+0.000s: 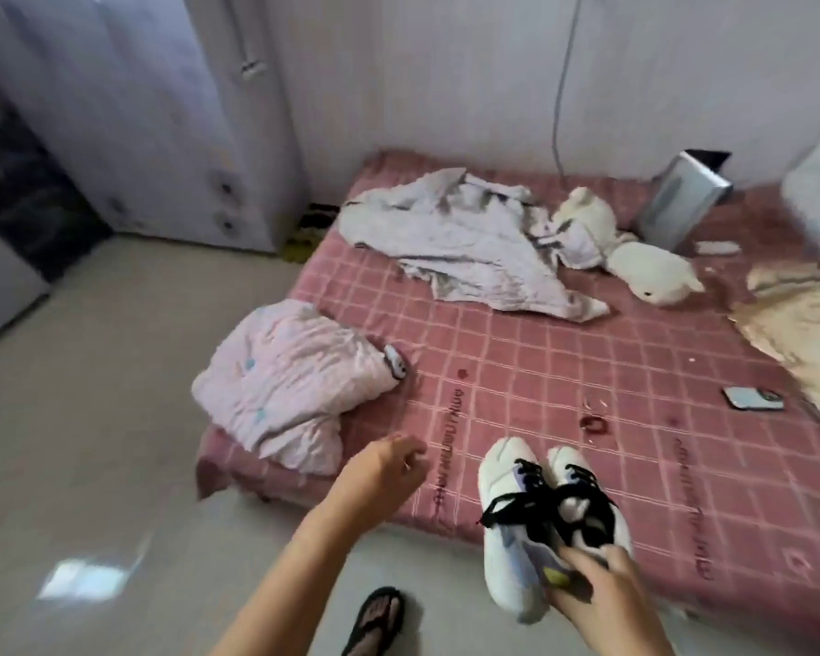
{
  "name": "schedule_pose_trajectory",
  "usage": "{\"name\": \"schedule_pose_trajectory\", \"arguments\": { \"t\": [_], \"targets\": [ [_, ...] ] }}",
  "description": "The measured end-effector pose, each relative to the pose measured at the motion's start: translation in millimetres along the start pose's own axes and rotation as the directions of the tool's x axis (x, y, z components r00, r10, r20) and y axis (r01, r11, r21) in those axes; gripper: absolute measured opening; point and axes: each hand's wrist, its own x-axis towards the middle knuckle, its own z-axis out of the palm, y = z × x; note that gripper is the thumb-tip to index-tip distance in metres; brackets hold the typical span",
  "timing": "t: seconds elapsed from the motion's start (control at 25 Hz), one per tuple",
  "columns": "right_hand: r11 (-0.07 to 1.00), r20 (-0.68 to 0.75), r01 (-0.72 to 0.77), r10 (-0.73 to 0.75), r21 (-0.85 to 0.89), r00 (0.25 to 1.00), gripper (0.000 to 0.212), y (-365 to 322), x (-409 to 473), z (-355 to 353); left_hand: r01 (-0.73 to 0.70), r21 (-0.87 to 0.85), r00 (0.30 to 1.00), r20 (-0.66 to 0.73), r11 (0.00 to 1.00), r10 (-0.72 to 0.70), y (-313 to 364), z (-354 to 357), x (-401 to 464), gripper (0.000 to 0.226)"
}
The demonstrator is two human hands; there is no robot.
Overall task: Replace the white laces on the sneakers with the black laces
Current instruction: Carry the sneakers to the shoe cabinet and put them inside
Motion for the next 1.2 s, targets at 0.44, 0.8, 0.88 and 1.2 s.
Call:
{"name": "schedule_pose_trajectory", "arguments": {
  "t": [0.44,0.8,0.88,1.2],
  "targets": [
    [0.907,0.714,0.397,-0.37,0.14,0.594,0.039,-194,6,153,0.651,-0.236,0.612,-0.399,0.722,-0.683,-116,-70,-258,0.024],
    [0.796,0.732,0.535,-0.54,0.283,0.415,0.043,-455,-34,301,0.712,-0.406,0.325,-0.532,0.572,-0.782,-278,-195,-405,0.024],
    [0.805,0.731,0.504,-0.543,0.314,0.412,0.042,-503,-37,324,0.712,-0.399,0.346,-0.517,0.578,-0.783,-320,-225,-408,0.025],
    [0.847,0.747,0.427,-0.501,0.317,0.437,0.041,-640,37,420,0.728,-0.385,0.422,-0.401,0.568,-0.813,-470,-327,-349,0.028]
  ]
}}
